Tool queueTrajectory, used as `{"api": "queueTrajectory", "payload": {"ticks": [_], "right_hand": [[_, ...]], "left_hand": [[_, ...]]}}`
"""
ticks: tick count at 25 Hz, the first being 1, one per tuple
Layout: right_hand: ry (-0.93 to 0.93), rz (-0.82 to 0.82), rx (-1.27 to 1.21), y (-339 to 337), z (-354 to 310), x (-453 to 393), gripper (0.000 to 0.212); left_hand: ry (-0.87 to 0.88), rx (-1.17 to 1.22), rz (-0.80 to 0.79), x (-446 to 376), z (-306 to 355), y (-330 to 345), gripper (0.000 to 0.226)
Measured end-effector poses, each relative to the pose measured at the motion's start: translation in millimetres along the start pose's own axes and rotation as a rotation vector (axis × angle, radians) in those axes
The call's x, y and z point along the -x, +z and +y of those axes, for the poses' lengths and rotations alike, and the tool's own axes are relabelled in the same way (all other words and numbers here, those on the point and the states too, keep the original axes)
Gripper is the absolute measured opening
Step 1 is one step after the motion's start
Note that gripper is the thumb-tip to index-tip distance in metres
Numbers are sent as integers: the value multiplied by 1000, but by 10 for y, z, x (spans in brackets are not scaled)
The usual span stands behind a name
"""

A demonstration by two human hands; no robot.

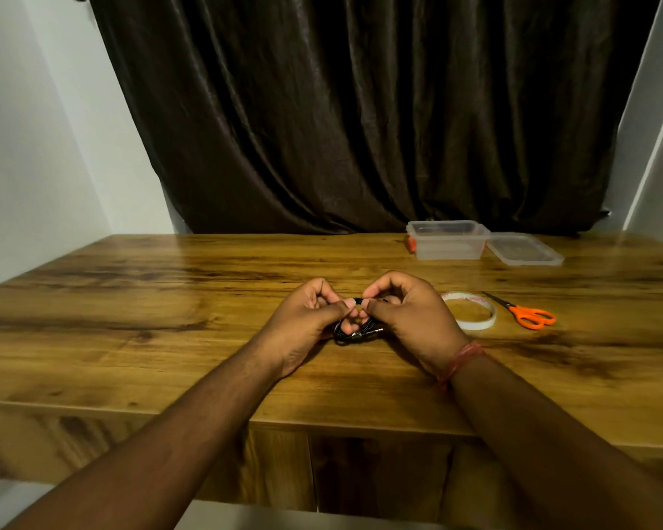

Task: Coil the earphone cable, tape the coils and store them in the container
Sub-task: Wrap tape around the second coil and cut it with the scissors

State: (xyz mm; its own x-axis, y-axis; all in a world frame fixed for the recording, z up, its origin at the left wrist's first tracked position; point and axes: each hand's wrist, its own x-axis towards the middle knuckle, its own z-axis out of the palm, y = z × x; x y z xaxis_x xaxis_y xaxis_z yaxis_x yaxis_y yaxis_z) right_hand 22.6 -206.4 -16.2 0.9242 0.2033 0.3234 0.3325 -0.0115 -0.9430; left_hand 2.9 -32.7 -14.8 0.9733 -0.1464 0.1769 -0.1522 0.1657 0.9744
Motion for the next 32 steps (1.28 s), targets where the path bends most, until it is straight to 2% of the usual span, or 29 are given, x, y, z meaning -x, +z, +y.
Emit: {"api": "queueTrajectory", "payload": {"ticks": [7, 10, 14, 20, 32], "right_hand": [[-2, 1, 34, -8, 1, -5, 9], [-6, -13, 28, -12, -11, 1, 10], [-16, -26, 54, -20, -14, 2, 12], [-38, -29, 85, -23, -31, 16, 13], [-25, -39, 56, -13, -58, 29, 8]], "left_hand": [[-25, -4, -99, -4, -7, -29, 14], [-17, 9, -173, -7, -10, -44, 22], [-29, 8, -190, -28, -15, -74, 33], [-28, 45, -191, -27, -11, -96, 27], [-53, 120, -53, 8, 71, 11, 28]]}}
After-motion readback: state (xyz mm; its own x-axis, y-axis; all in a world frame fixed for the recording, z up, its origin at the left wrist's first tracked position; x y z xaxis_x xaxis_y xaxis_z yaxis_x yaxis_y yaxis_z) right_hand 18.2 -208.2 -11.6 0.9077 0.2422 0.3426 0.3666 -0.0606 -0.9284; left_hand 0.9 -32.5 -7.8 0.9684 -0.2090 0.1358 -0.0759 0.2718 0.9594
